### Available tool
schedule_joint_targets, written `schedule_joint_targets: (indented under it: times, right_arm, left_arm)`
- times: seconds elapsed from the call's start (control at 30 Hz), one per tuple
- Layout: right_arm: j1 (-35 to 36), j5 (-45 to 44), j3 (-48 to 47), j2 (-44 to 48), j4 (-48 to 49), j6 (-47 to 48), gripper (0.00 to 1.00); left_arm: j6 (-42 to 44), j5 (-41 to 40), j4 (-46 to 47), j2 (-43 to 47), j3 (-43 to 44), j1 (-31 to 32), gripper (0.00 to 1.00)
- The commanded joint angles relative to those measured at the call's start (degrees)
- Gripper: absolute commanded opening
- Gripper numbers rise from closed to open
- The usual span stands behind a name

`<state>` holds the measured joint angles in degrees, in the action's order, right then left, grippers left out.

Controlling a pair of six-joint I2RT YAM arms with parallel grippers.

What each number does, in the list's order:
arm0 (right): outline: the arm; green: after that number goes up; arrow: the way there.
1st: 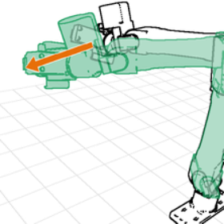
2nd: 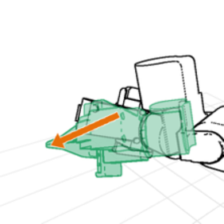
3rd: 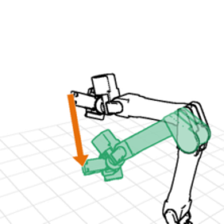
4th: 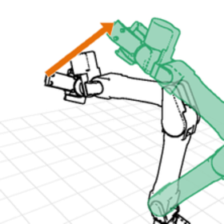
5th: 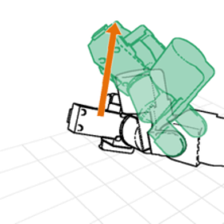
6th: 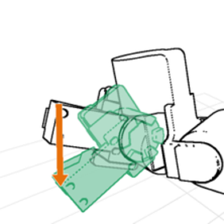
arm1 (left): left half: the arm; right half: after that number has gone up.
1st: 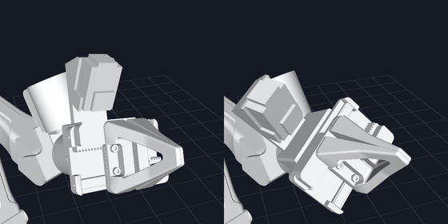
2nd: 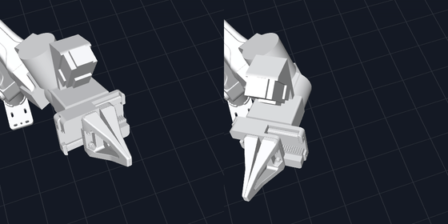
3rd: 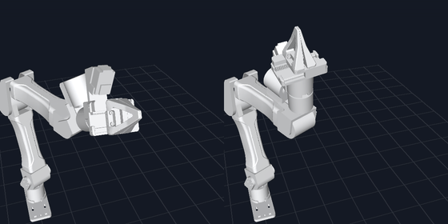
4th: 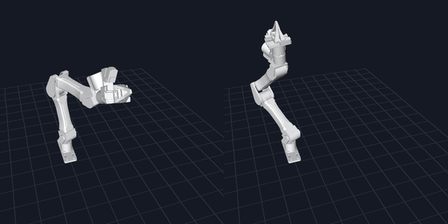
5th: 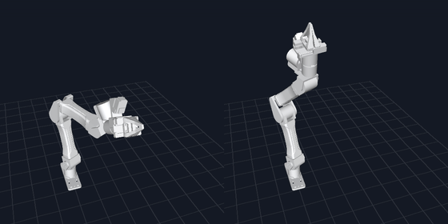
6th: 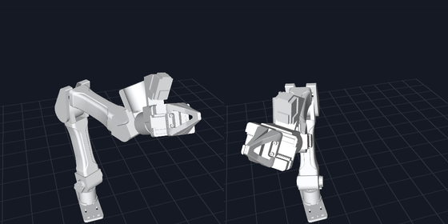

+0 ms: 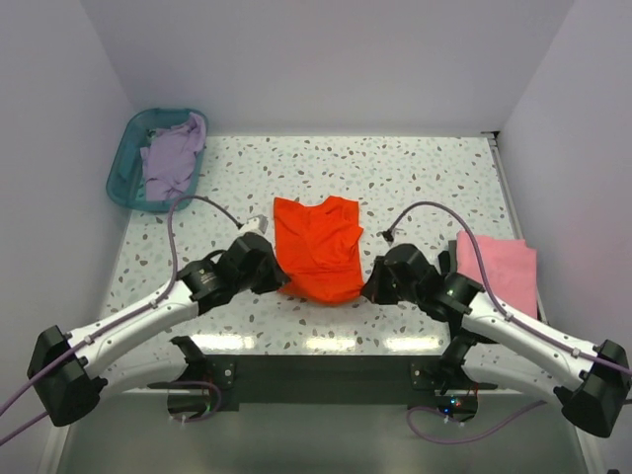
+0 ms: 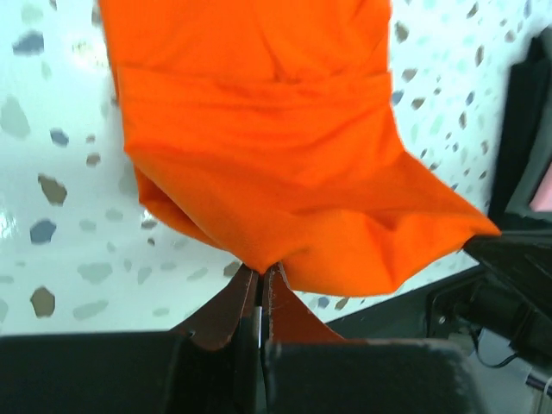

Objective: Fold and stack the t-shirts
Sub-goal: Fold the tshirt

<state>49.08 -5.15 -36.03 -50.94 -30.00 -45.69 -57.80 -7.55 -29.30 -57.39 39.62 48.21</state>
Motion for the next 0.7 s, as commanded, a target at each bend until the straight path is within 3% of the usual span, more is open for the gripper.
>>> schedule_joint_targets:
  times: [0.0,0.2,0.37,0.67]
  right_arm:
    - [0.0,-5.2,-6.4,-2.2,-1.0,3.3,0.0]
    - [-4.6,-7.2,-15.1,-10.3,2.4,7.8,0.0]
    - [-13.5,-0.2,-21.2,-18.4,8.3,10.5,0.0]
    - [-22.5,6.7,-33.8,-37.8,15.0,12.6,0.0]
  left_arm:
    - [5.5,-0.6,0.1,-1.8,5.8,-3.9,0.0]
    - [10.1,2.8,4.4,-6.8,11.1,-11.1,0.0]
    - [13.0,6.4,8.5,-13.7,16.4,-15.9,0.0]
    - [15.8,11.4,16.0,-30.4,27.0,-25.4,0.0]
